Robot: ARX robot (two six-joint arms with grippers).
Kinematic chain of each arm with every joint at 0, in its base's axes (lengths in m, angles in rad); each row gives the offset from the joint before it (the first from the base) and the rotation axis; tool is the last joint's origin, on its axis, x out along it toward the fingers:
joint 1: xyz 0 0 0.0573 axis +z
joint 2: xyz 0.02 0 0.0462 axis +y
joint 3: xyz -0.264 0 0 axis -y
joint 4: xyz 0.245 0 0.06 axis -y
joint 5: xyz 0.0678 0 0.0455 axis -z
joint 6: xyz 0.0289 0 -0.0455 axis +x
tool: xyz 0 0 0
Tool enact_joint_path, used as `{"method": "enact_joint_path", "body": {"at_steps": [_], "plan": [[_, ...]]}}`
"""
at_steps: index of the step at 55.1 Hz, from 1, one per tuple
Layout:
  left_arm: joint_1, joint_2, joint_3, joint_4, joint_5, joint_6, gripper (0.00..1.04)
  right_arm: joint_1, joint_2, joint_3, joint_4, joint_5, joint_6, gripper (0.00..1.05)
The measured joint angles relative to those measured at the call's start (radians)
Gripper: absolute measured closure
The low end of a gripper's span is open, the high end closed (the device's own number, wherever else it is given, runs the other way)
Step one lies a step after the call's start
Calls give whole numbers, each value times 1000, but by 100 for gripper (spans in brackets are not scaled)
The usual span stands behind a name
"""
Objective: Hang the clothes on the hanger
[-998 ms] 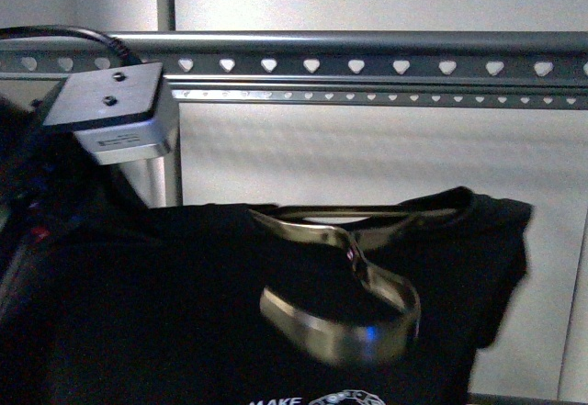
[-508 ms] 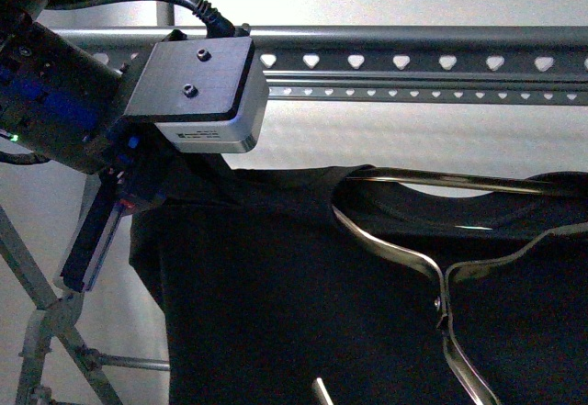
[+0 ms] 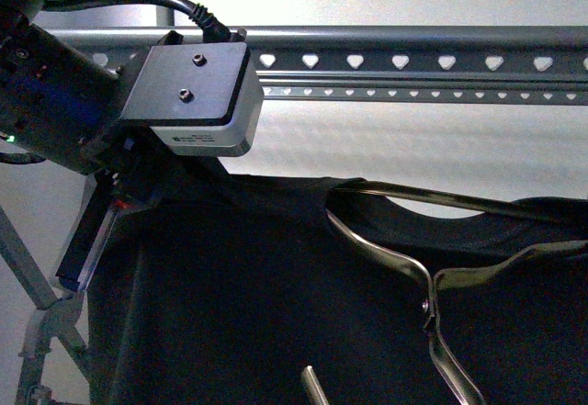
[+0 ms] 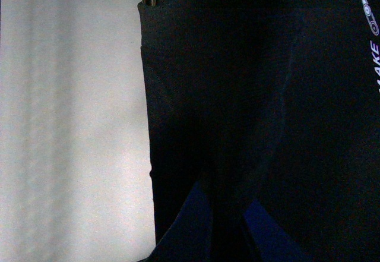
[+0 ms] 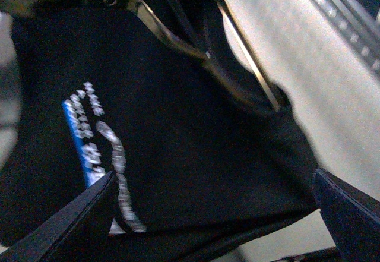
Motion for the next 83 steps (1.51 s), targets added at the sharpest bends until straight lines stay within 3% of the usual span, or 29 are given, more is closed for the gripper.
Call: {"method": "enact_joint_path", "body": {"at_steps": [6, 14, 27, 56, 83], "plan": [[-1, 0, 0, 0, 0, 1, 100, 48, 115, 28, -31, 31, -257, 7], [-1, 0, 0, 0, 0, 2, 100, 88, 275, 66, 69, 77, -369, 7], [0, 0, 0, 0, -4, 3, 100, 63, 504, 210, 197, 98, -340, 7], [-1, 0, 0, 0, -2, 3, 100, -48, 575, 257, 214, 16, -182, 8], [0, 0, 0, 0, 1, -5, 100, -39, 654, 321, 310, 75, -31, 85]]}}
